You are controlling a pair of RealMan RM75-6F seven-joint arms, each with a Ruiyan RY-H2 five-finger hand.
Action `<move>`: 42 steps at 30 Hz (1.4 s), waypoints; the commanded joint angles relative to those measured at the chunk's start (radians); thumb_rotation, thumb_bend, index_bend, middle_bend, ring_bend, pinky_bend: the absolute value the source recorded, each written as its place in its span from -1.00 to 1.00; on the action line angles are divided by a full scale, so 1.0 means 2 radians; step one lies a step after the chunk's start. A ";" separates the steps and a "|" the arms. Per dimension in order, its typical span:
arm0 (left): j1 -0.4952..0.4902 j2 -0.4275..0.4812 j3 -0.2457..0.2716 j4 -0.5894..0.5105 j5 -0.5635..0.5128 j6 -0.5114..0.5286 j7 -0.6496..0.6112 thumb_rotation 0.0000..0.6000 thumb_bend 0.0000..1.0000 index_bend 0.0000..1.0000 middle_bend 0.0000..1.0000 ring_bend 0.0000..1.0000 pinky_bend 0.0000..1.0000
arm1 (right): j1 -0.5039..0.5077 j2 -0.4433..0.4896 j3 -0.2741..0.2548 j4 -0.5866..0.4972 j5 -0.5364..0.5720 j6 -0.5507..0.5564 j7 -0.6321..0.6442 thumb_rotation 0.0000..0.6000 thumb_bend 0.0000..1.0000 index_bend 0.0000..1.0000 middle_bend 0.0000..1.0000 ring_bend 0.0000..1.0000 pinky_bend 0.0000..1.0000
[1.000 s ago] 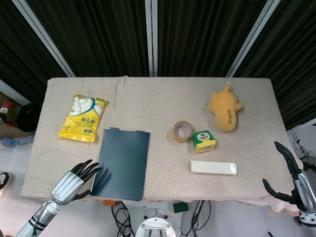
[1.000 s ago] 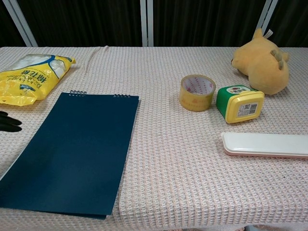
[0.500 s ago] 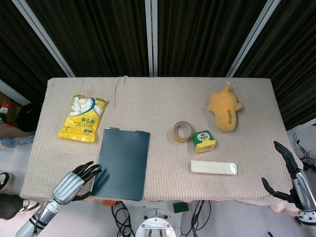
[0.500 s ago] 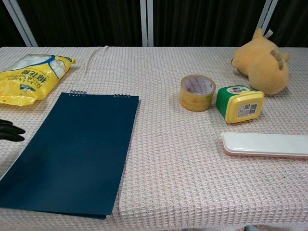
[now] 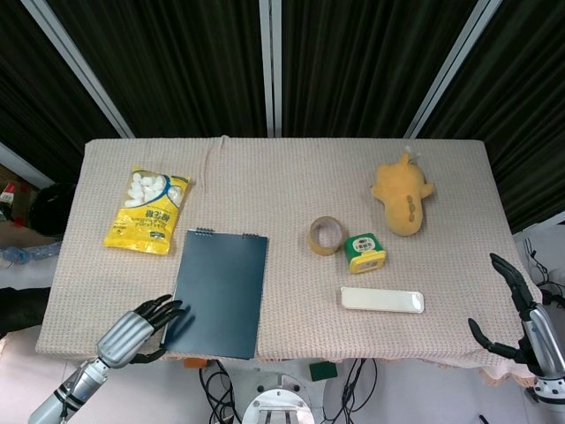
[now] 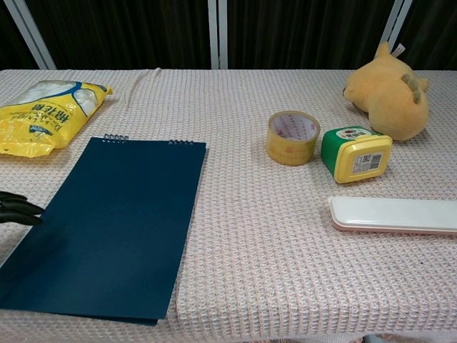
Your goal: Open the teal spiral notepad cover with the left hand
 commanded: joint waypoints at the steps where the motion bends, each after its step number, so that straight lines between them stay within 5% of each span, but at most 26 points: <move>1: -0.001 0.000 0.001 0.000 -0.001 -0.001 0.001 1.00 -0.62 -0.66 -0.76 -0.86 -0.54 | 0.000 0.000 0.000 0.000 0.001 -0.002 0.001 1.00 -0.31 -1.00 -1.00 -1.00 -1.00; 21: 0.000 -0.007 0.003 0.013 -0.007 -0.001 -0.009 1.00 -0.62 -0.65 -0.76 -0.86 -0.54 | -0.003 -0.007 0.004 0.008 0.006 -0.006 0.000 1.00 -0.31 -1.00 -1.00 -1.00 -1.00; 31: -0.001 -0.009 0.004 0.013 -0.008 -0.003 -0.010 1.00 -0.46 -0.62 -0.76 -0.86 -0.54 | -0.004 -0.010 0.005 0.013 0.007 -0.007 0.002 1.00 -0.31 -1.00 -1.00 -1.00 -1.00; 42: -0.003 -0.014 0.002 0.021 -0.013 -0.004 -0.020 1.00 -0.34 -0.42 -0.76 -0.86 -0.54 | -0.005 -0.009 0.005 0.013 0.005 -0.007 0.002 1.00 -0.31 -1.00 -1.00 -1.00 -1.00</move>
